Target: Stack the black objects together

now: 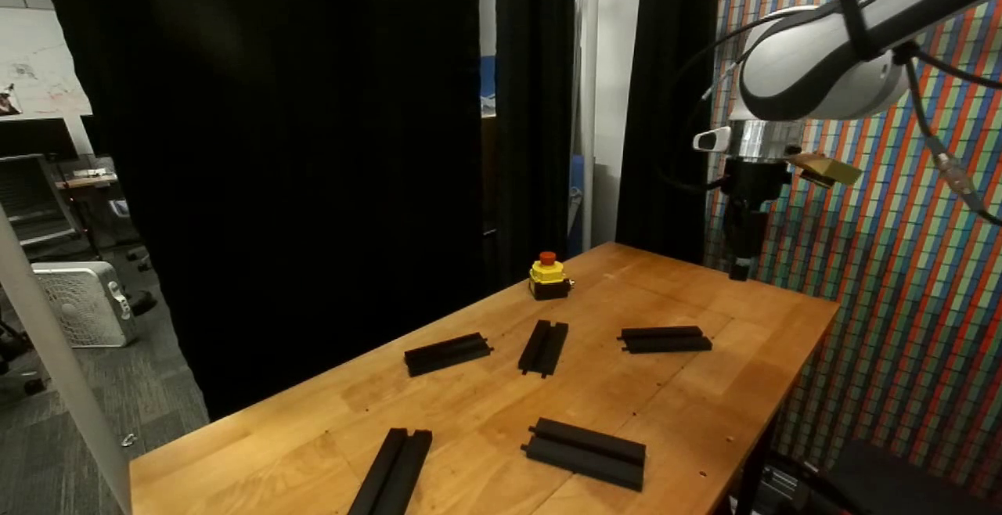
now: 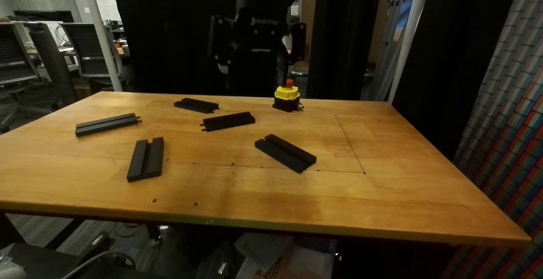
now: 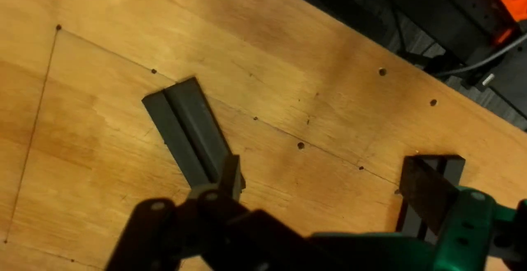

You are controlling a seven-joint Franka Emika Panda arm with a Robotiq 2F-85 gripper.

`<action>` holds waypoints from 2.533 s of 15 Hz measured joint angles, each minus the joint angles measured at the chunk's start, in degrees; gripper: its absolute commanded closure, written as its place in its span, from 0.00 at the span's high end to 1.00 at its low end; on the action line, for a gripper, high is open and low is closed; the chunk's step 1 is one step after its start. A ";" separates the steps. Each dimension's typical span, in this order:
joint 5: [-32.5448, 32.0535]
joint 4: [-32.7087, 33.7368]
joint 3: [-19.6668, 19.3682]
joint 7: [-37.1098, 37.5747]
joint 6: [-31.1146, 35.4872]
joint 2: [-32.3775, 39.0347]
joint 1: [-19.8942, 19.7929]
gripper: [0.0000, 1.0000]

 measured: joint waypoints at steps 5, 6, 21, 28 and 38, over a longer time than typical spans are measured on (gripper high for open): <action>0.74 5.39 -0.37 -15.77 6.72 13.14 -1.21 1.00; 1.32 6.16 -0.30 -18.31 7.82 15.31 -1.60 1.00; 10.00 11.48 11.04 -29.56 26.55 39.44 -10.07 1.00; 9.98 12.84 13.63 -29.50 29.59 42.21 -12.03 1.00; 9.97 13.70 15.45 -29.46 29.88 43.00 -13.29 0.45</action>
